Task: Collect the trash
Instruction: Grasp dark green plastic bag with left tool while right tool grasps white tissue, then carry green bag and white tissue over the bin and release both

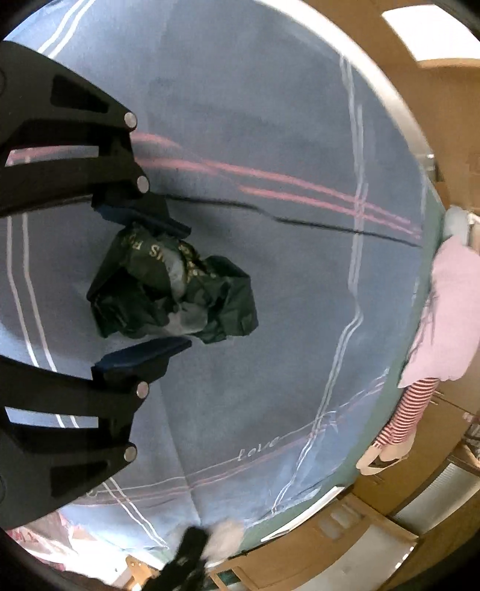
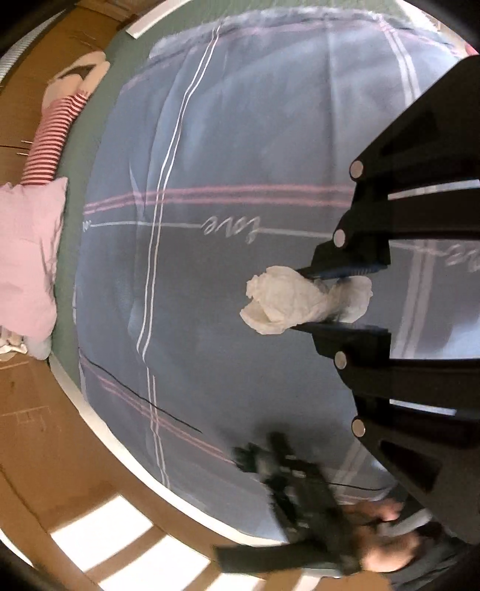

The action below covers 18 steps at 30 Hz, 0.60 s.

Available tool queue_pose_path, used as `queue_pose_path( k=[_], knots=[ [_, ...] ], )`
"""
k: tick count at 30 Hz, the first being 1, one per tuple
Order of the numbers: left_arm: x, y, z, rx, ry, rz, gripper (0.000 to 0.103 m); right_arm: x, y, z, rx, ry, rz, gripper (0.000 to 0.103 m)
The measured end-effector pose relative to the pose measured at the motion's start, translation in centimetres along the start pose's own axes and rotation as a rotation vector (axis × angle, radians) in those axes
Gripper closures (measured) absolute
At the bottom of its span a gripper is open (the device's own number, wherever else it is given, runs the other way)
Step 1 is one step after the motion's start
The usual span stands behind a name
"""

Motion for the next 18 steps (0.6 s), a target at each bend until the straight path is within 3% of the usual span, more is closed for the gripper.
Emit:
queue_pose_path(
  k=[3,6,10,12,18],
  knots=[
    [-4.3,0.4,0.9,0.084,0.082,0.109,0.051,-3.8,-1.9,-0.2,-0.003,-0.010,0.087,0.081],
    [-9.3,0.5,2.3,0.137,0.115,0.193,0.051,-6.6,-3.4,-0.4,0.028,0.016,0.121,0.081],
    [-16.7,-0.9,6.0,0.142,0.117,0.304,0.051,-10.3,-4.9,0.1,0.046,0.012,0.162,0.081],
    [-19.6,-2.2,8.2,0.134,0.079,0.320,0.051,-12.5,-5.7,0.2,0.048,0.005,0.188,0.081],
    [-25.6,-6.0,15.8,0.288,0.030,0.355,0.051,-19.5,-10.0,2.0,0.090,-0.017,0.279,0.081]
  ],
)
Point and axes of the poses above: each gripper's, at about its wrist camera, not at the fingertips, and x roughly the way its jaws point, z to its right, y to its top, the point moved 3 cm from there along x, roughly the way its jaws point, and after that the axes turned 10 degrees about z, right-handed, at the moved point
